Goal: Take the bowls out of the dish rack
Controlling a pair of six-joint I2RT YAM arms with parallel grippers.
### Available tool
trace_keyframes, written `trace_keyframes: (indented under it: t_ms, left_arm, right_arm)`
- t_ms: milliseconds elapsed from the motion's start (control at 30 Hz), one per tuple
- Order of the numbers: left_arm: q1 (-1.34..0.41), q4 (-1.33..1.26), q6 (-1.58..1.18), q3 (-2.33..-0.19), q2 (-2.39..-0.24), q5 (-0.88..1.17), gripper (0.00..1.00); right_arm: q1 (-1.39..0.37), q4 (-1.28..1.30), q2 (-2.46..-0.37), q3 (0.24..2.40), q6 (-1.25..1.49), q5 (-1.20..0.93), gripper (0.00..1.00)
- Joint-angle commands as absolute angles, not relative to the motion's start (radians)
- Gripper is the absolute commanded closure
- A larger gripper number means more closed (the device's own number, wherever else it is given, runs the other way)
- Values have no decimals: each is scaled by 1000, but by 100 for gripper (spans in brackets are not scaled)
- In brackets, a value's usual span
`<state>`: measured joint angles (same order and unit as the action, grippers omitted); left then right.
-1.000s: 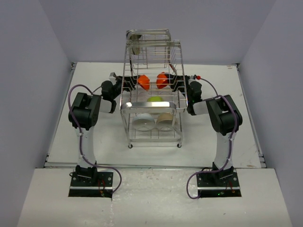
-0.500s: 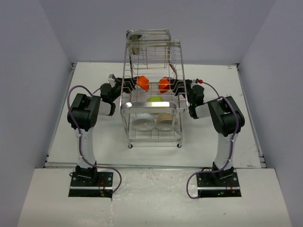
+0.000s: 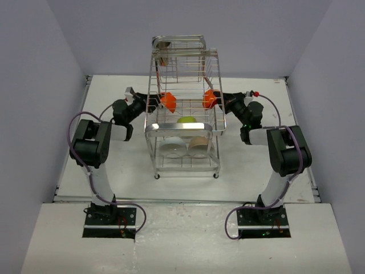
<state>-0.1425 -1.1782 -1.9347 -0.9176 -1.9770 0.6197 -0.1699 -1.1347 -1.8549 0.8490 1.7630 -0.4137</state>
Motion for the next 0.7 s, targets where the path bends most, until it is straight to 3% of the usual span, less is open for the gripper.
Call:
trace_keyframes:
  t_ms: [0, 100, 367, 667]
  left_arm:
    - [-95, -1096, -1803, -925, -1852, 692, 100]
    - [-54, -901, -1705, -948, -1772, 741, 100]
    - [77, -40, -1166, -1113, -1605, 690, 100]
    - [98, 621, -727, -1486, -1718, 315, 100]
  right_arm:
    - [-128, -1125, -1749, 844, 1712, -507, 100]
    - [-92, -974, -1677, 857, 1645, -557, 100]
    - [-23, -71, -1493, 1133, 1123, -603, 100]
    - [69, 576, -1571, 1440, 686, -460, 100]
